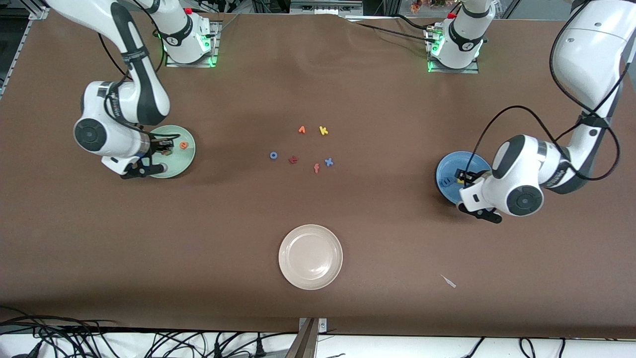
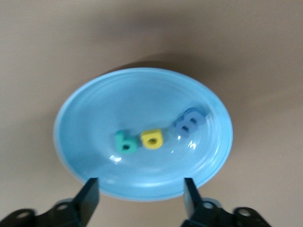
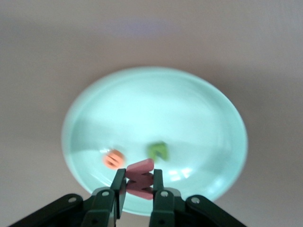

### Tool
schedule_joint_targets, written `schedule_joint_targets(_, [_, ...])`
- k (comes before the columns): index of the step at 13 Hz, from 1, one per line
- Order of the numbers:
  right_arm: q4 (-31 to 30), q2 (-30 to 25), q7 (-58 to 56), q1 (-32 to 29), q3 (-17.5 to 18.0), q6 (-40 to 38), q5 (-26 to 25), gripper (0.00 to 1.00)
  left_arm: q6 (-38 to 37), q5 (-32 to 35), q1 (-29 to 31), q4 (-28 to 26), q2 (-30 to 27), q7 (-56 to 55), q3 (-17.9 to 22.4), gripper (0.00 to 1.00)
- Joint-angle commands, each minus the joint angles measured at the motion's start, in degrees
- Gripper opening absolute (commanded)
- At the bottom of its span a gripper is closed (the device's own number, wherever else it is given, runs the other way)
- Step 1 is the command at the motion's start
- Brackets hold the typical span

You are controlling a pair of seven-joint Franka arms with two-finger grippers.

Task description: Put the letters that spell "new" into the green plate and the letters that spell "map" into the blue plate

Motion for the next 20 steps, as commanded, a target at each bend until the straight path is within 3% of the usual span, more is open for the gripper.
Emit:
schedule_joint_targets(1, [-2.20,0.26,-2.88,-0.71,-1.69,1.36,1.84,0.10,-8.35,-0.61,0.29,7.43,-0.30,1.40,0.10,1.00])
schedule_joint_targets(4, [-2.20,3.00,-4.72,-2.81,-1.61,4.26,2.29,0.11,-9.86,-0.79,1.52,8.94,-1.17,0.35,0.01,1.00])
schedule_joint_targets(7, [-2.64,4.14,-6.14,-3.87,-1.61,6.99,2.29,0.11,-9.96,-6.30,4.59,9.29,-4.06,-1.07,0.44,1.00])
schedule_joint_targets(8, [-2.64,4.58,-6.14,-3.96,-1.61,7.52,2.29,0.17,-9.34,-8.06,3.99,7.99,-7.47,-1.06,2.80,1.00])
schedule_joint_targets(10, [-2.38,3.98,-5.44,-3.88,-1.43,6.82,2.29,0.95,-5.32,-13.06,0.84,3.16,-15.19,-1.15,9.99,1.00])
schedule_joint_targets(12, [-0.98,2.13,-5.00,-3.27,-1.08,3.93,2.29,0.99,-4.68,-19.22,-4.43,0.25,-21.97,-1.24,18.69,1.00])
schedule_joint_targets(14, [2.96,0.81,-2.47,-3.09,-0.12,-1.85,2.29,0.99,-3.19,-20.56,-11.18,-2.29,-29.00,-1.33,25.99,1.00])
schedule_joint_targets(18, [18.76,0.54,1.33,-1.33,0.59,-20.73,2.20,1.00,-1.42,-20.74,-15.95,-4.86,-39.91,-1.51,26.82,1.00])
schedule_joint_targets(20, [27.72,0.37,1.33,-1.24,0.59,-29.00,2.12,1.00,-1.52,-21.26,-16.40,-6.43,-42.38,-1.24,26.82,1.00])
